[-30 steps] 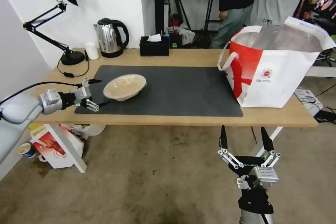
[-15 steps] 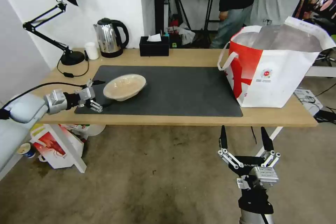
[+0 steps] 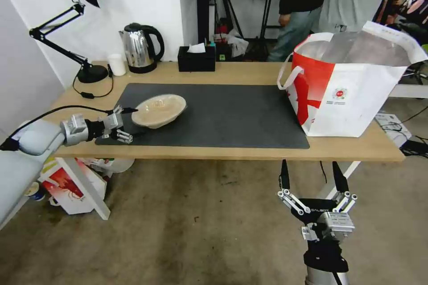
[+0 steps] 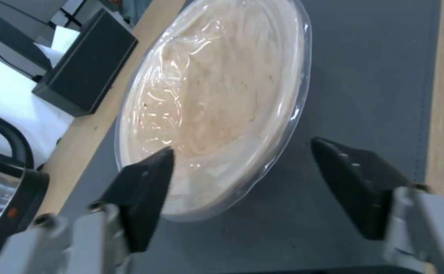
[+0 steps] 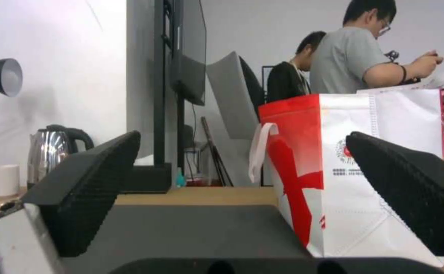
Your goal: Pick up the trash from the table and place it into the takeout bag.
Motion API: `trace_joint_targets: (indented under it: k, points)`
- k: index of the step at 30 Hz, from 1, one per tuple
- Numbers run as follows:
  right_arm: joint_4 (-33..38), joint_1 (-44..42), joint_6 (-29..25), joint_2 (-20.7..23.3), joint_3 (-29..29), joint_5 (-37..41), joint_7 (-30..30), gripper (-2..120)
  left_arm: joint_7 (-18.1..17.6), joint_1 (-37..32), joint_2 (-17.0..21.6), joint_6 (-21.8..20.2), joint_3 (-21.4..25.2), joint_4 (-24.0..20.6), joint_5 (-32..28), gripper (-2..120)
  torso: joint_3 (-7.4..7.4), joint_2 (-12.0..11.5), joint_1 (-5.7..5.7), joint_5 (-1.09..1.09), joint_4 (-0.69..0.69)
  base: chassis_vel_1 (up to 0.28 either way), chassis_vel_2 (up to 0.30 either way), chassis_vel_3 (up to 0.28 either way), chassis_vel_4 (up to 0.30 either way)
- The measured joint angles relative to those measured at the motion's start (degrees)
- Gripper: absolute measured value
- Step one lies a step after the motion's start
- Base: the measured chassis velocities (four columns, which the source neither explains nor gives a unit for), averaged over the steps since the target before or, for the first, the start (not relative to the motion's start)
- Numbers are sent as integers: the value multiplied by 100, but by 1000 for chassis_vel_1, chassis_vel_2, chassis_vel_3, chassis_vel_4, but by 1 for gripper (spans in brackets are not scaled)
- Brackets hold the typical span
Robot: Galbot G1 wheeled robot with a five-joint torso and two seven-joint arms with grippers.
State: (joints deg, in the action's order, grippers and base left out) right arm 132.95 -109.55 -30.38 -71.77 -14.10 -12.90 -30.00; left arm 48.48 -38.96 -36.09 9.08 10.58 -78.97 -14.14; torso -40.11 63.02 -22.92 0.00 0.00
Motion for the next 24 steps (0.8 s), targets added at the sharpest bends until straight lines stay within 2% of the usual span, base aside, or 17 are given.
trace_joint_targets:
  k: [4, 5, 9, 11, 17, 19, 24]
  points:
    - [0, 0, 0, 0, 0, 0, 0, 100, 7, 54, -26, 5, -52, 38, 4, 52, 0, 0, 0, 0, 0, 0, 0, 0, 0]
    - [0, 0, 0, 0, 0, 0, 0, 100, 7, 54, -26, 5, -52, 38, 4, 52, 0, 0, 0, 0, 0, 0, 0, 0, 0]
    - [0, 0, 0, 0, 0, 0, 0, 100, 22, 127, -35, 8, -103, 50, 4, 32, 0, 0, 0, 0, 0, 0, 0, 0, 0]
    - [0, 0, 0, 0, 0, 0, 0, 100, 23, 134, -35, 8, -107, 50, 2, 29, 0, 0, 0, 0, 0, 0, 0, 0, 0]
    - [0, 0, 0, 0, 0, 0, 0, 100, 45, 147, -36, 13, -114, 55, -7, 6, 0, 0, 0, 0, 0, 0, 0, 0, 0]
    - [0, 0, 0, 0, 0, 0, 0, 100, 64, 147, -30, 13, -109, 53, -13, 1, 0, 0, 0, 0, 0, 0, 0, 0, 0]
    - [0, 0, 0, 0, 0, 0, 0, 100, 110, 154, -32, 13, -82, 40, -28, 1, 0, 0, 0, 0, 1, 0, 0, 0, 0]
